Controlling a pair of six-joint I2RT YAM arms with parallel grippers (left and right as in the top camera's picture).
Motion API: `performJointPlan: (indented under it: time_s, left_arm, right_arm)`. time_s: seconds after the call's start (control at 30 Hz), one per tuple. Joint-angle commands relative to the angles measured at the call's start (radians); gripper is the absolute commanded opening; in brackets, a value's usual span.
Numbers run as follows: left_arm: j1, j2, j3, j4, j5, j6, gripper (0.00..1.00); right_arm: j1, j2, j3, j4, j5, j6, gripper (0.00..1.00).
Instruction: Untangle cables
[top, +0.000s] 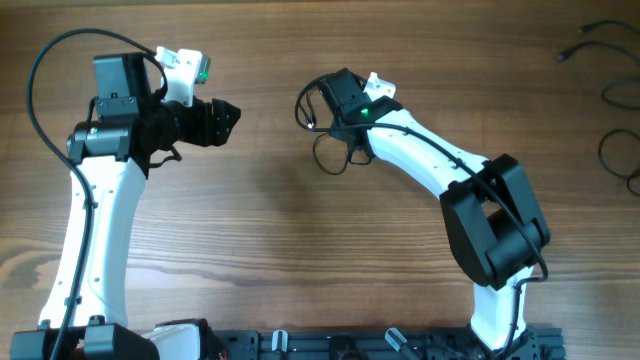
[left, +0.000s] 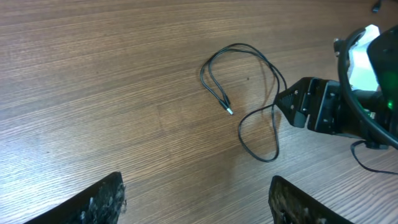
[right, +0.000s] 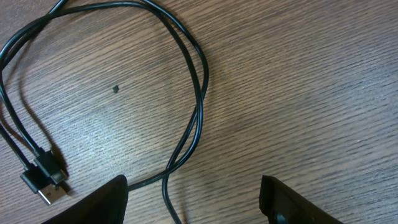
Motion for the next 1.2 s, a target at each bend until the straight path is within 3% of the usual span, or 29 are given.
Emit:
performJointPlan:
  time_s: [0.0, 1.17]
  left_arm:
    - [0.002, 0.006, 0.005, 0.002, 0.049, 0.016, 0.76]
    - [0.002, 0.006, 0.005, -0.002, 0.049, 0.016, 0.76]
  right_arm:
    - [-0.001, 0.034, -0.006, 0.003, 0.037, 0.016, 0.7]
    - [-0.005, 0.094, -0.006, 0.054, 0.092, 0.016, 0.7]
